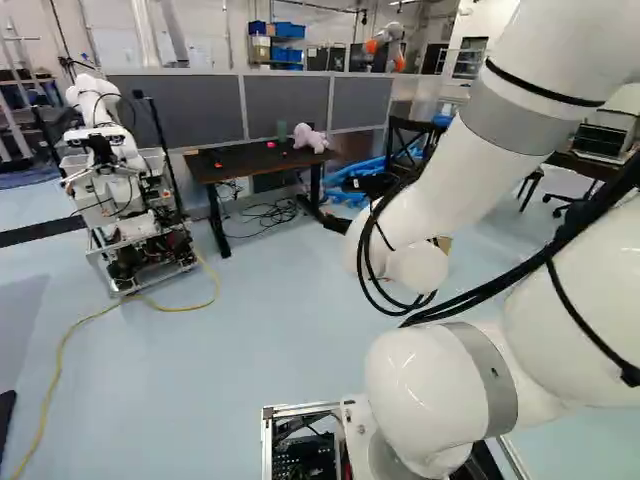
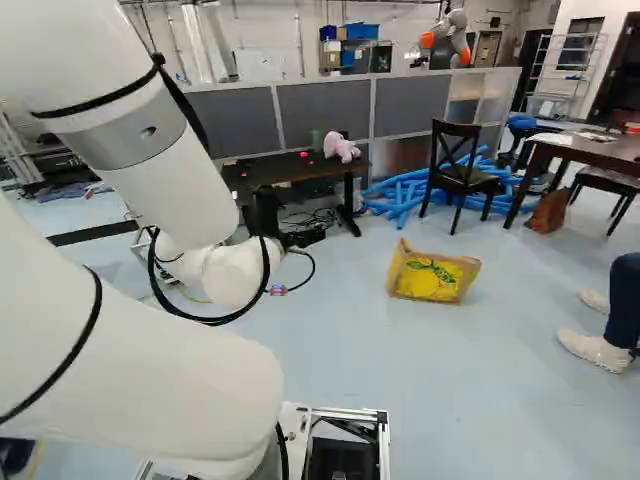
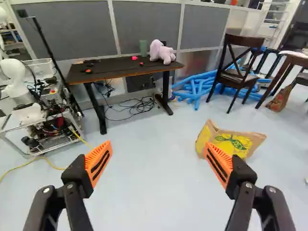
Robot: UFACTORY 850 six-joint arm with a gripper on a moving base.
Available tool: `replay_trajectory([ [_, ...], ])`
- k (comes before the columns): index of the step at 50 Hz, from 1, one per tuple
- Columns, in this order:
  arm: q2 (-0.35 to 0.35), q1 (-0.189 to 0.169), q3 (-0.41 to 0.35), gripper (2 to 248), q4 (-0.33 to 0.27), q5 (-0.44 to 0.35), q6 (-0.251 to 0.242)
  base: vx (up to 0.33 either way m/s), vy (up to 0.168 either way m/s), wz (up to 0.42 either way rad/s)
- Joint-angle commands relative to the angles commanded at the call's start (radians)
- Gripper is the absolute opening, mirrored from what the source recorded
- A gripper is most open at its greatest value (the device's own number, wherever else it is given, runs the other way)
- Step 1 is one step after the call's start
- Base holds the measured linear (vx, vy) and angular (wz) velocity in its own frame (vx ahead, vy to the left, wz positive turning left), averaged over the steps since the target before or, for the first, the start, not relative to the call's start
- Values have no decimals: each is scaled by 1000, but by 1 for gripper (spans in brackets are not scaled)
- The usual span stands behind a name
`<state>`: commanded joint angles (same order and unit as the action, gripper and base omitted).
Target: Pick up the bag on the ground and place it on the table
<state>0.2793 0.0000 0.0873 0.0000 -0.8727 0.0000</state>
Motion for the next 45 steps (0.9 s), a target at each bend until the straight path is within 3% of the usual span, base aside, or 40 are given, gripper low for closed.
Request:
replay_trajectory([
  [21,0,0,0,247,0,0,0,144,-162,-304],
  [45,0,0,0,247,0,0,0,147,-134,-177],
])
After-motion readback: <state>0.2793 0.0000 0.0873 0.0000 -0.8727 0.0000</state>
